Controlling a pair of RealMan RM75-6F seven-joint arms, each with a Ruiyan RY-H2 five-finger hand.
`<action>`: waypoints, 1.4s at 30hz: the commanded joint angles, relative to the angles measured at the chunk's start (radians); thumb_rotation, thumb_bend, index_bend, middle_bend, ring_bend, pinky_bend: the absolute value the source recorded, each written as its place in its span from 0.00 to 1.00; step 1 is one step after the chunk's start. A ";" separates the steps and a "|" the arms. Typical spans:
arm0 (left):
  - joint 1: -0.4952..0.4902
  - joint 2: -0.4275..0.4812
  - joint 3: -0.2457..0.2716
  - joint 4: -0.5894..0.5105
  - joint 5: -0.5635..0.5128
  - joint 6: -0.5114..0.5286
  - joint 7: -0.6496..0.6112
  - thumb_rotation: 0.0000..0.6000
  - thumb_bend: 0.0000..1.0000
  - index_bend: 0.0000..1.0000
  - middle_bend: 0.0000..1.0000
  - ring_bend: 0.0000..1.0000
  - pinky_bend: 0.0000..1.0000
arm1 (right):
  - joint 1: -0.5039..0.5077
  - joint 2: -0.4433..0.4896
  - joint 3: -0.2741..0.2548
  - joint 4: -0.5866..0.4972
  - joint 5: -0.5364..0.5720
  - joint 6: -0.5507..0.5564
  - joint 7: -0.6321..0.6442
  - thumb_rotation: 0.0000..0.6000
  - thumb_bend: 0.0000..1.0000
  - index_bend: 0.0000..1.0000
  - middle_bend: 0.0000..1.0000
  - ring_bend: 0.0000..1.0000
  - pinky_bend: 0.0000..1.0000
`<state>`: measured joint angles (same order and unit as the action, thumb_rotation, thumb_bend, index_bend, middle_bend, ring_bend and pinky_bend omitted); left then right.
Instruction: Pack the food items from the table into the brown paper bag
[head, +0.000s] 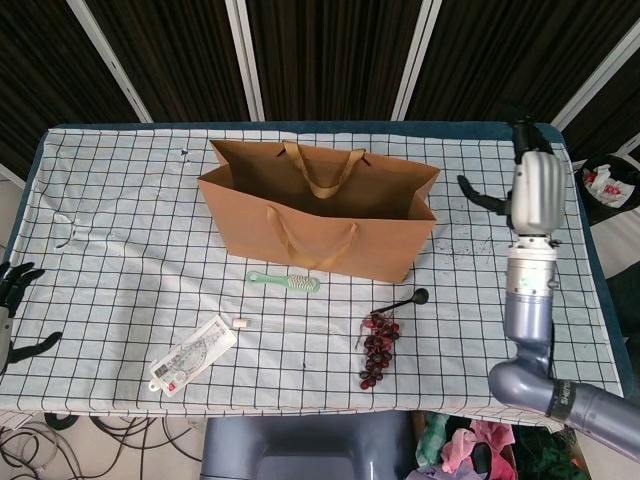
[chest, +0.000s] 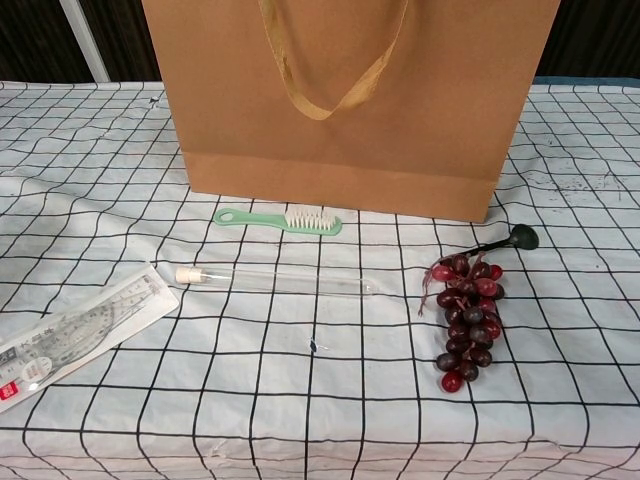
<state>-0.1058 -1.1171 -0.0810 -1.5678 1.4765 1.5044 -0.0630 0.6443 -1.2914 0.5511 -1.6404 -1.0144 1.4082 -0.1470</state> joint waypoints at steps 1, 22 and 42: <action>0.002 0.002 0.001 -0.004 0.003 0.004 -0.002 1.00 0.07 0.17 0.11 0.01 0.05 | -0.083 0.076 -0.061 -0.001 0.015 -0.046 0.039 1.00 0.17 0.13 0.15 0.22 0.29; 0.003 0.007 0.000 -0.008 -0.005 0.000 -0.004 1.00 0.07 0.17 0.11 0.01 0.05 | -0.173 0.339 -0.461 -0.233 -0.446 -0.453 0.044 1.00 0.18 0.12 0.10 0.18 0.28; 0.002 0.008 -0.008 -0.006 -0.024 -0.008 -0.008 1.00 0.07 0.17 0.11 0.01 0.05 | -0.066 0.073 -0.481 -0.216 -0.533 -0.516 -0.213 1.00 0.18 0.12 0.10 0.18 0.28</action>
<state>-0.1040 -1.1092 -0.0891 -1.5740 1.4526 1.4967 -0.0710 0.5676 -1.2076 0.0686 -1.8589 -1.5573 0.9038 -0.3484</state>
